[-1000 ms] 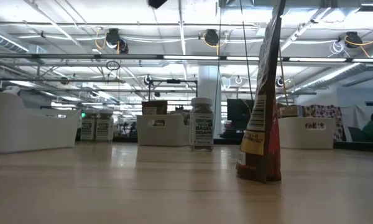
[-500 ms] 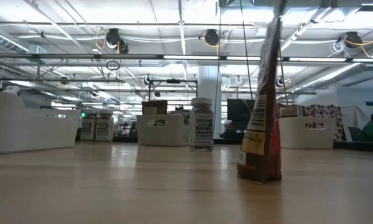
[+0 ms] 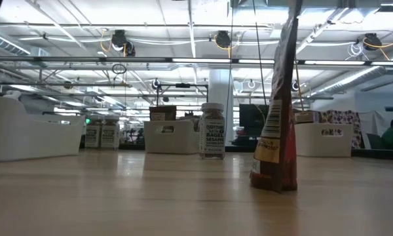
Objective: Sort spices by type
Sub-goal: Put the orange spice pack into the gray bin
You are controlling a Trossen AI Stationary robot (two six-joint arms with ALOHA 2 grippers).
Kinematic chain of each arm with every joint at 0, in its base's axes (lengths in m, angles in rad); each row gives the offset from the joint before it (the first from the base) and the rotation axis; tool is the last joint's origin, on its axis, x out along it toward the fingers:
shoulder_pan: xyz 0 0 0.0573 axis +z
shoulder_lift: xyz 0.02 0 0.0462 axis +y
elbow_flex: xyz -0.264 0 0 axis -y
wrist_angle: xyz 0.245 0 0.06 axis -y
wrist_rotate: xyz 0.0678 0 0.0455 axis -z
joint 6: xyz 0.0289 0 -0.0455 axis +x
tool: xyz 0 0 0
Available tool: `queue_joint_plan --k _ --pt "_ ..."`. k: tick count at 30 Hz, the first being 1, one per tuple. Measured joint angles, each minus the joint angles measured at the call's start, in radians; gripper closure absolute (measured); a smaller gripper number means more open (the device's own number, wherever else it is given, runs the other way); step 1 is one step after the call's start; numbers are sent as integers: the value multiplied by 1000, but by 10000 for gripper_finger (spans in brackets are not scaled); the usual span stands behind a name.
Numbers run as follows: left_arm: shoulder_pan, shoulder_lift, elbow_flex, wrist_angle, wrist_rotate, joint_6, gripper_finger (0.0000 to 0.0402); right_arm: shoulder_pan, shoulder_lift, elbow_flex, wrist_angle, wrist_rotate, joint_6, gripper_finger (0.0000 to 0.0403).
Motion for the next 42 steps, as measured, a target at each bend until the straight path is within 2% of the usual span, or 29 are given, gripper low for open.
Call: queue_joint_plan --k 15,28,36,42 --pt "-36 21 -1 -37 -198 -118 233 0 0 0 0 0 -7 403" --pt "-73 141 -1 34 -128 -172 233 0 0 0 3 0 3 403" --pt "-82 147 -2 22 -190 -184 233 0 0 0 4 0 2 403" --pt "-84 172 -1 12 -191 -206 233 0 0 0 3 0 -14 403"
